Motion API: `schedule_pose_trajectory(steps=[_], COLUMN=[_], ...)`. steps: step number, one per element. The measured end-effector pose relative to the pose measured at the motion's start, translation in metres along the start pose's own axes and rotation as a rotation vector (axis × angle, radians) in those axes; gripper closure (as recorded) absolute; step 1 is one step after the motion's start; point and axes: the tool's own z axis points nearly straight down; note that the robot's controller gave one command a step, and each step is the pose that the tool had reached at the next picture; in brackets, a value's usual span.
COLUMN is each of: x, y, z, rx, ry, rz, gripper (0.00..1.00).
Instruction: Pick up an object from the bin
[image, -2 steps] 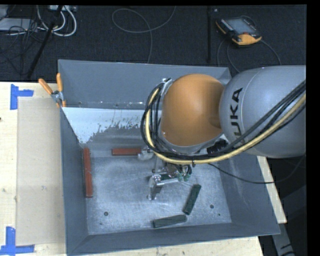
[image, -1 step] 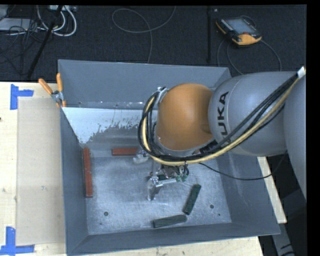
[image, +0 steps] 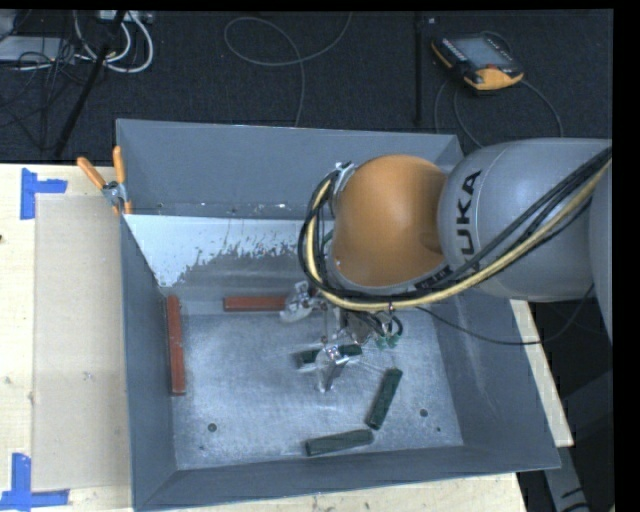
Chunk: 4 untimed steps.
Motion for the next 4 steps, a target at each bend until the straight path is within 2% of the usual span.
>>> schedule_pose_trajectory(steps=[1,2,3,4], x=[0.002,-0.004,-0.006,-0.006], y=[-0.012,0.009,-0.070,-0.070], z=[-0.016,0.020,0.066,0.066], rx=[0.002,0.005,0.002,0.002], ry=[-0.014,-0.014,-0.011,-0.011], rz=[-0.029,-0.011,-0.157,-0.156], gripper=[0.00,0.00,1.00,1.00])
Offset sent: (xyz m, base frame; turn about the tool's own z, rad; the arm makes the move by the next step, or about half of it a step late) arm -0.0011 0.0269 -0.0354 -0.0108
